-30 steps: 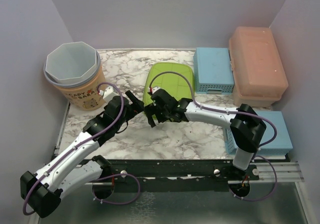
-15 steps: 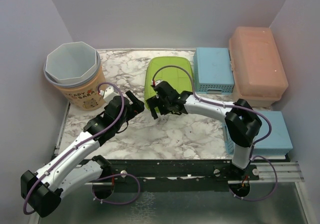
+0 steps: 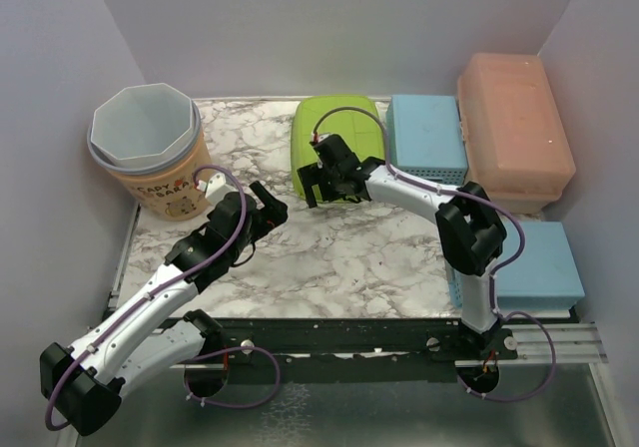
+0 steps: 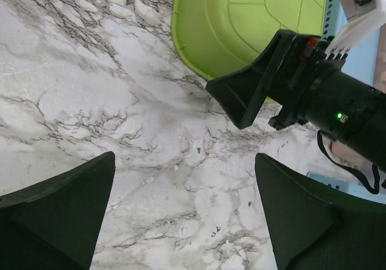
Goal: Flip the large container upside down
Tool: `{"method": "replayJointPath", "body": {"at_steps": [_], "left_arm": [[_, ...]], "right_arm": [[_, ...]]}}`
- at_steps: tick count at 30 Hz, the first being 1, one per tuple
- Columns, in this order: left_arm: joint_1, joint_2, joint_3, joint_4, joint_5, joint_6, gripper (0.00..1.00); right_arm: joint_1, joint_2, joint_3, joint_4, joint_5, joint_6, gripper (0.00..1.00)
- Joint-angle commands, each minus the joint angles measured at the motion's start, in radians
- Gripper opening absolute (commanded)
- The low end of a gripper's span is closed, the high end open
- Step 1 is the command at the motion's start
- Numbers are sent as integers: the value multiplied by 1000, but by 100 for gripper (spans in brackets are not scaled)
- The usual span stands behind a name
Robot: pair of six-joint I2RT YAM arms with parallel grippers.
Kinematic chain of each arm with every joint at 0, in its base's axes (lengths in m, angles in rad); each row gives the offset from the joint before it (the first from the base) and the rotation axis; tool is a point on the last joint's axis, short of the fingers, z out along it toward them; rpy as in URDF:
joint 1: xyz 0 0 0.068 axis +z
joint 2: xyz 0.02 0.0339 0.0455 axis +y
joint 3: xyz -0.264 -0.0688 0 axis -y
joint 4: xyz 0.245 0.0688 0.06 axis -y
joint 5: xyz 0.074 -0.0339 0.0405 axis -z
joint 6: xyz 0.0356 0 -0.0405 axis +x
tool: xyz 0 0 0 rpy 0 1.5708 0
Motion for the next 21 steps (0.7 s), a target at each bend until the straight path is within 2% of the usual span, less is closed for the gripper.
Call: {"method": "replayJointPath", "body": {"at_steps": [1, 10, 13, 17, 21], "left_arm": [[4, -18, -16, -12, 13, 3, 99], [4, -31, -3, -32, 13, 24, 99], [4, -31, -3, -34, 11, 26, 99], [4, -37, -1, -36, -6, 28, 99], [4, -50, 9, -46, -27, 28, 99]], "right_arm": [[-30, 61, 84, -29, 8, -6, 99], [-61, 98, 145, -56, -13, -5, 99], [-60, 66, 146, -68, -114, -10, 99], [-59, -28, 72, 43, -255, 14, 93], [-59, 1, 167, 35, -199, 35, 92]]}}
